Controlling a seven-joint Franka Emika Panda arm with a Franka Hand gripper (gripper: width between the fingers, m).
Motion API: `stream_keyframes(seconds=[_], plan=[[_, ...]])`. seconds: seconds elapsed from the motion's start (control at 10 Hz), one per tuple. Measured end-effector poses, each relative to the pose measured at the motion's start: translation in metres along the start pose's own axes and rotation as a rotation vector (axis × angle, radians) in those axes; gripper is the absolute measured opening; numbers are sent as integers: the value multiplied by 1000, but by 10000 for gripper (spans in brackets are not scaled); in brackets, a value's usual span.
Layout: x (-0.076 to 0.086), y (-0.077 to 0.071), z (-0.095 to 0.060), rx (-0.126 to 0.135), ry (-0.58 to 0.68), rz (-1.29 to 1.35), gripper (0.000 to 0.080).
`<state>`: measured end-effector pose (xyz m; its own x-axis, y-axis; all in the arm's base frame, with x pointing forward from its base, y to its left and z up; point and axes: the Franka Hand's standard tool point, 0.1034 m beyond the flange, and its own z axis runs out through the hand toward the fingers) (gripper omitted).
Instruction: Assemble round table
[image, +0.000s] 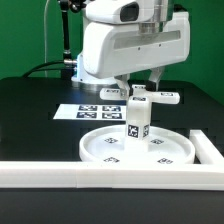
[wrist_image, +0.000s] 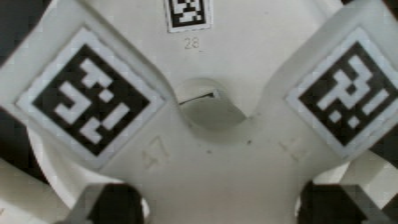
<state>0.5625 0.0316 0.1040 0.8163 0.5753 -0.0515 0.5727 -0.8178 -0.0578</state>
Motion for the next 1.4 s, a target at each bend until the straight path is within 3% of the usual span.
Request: stream_keyframes(seconds=[0.4,0.7,1.1,1.4], plan=[[-1,1,0,1,-4,9,431],[-9,12,0,8,3,63,432],[-10,16,0,44,51,502,432],[-10,14,0,54,94,829,432]])
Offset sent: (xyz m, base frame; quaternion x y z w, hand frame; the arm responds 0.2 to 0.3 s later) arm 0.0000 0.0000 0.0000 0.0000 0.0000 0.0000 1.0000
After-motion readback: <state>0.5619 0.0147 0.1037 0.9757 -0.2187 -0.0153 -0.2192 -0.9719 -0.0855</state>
